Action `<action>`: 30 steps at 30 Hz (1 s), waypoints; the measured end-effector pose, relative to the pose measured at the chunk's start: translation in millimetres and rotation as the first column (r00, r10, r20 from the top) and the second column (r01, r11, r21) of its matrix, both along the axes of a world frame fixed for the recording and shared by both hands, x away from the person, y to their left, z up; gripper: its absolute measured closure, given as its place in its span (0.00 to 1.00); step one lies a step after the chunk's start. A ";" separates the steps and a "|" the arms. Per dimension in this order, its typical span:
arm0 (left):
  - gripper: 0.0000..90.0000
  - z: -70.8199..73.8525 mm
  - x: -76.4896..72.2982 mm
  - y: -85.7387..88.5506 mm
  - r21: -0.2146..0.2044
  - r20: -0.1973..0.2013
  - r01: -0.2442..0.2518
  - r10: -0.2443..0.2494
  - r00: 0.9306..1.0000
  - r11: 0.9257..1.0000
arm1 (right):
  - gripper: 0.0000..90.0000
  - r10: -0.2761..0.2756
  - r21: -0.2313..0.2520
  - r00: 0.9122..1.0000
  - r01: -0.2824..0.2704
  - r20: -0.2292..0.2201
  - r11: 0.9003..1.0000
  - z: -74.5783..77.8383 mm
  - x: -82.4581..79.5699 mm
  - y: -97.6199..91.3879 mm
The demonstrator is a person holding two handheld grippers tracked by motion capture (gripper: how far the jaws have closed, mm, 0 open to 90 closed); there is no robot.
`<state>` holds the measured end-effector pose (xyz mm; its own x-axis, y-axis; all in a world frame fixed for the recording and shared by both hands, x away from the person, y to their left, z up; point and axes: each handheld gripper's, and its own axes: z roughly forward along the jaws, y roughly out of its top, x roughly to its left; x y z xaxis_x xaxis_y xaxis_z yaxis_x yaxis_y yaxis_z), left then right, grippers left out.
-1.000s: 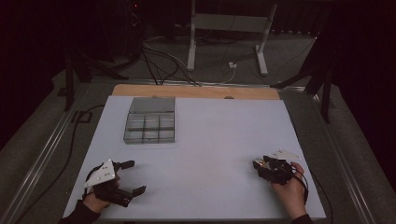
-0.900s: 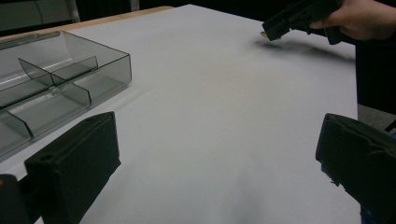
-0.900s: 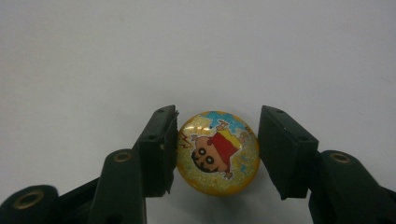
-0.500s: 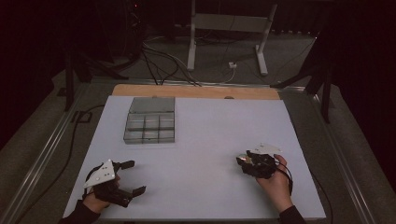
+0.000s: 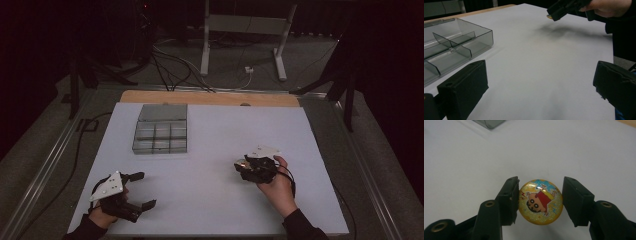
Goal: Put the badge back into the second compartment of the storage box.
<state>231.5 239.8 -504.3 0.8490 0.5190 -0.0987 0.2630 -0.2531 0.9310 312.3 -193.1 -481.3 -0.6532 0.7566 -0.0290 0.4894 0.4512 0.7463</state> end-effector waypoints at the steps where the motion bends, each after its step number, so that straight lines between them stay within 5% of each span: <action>1: 0.01 0.0 0.0 0.0 0.000 0.000 0.000 0.000 1.000 1.000 | 0.53 0.006 0.003 1.000 -0.006 -0.001 1.000 1.1 1.3 3.2; 30: 0.01 0.2 0.3 0.7 -0.006 -0.004 0.000 0.000 1.000 1.000 | 0.53 0.141 0.020 0.990 -0.141 0.025 0.990 23.1 37.5 79.7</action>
<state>231.8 240.5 -504.0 0.8487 0.5183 -0.1053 0.2665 -0.2471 0.9316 349.8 -113.3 -458.2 -0.7527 0.6577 -0.0305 0.4043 0.4984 0.7669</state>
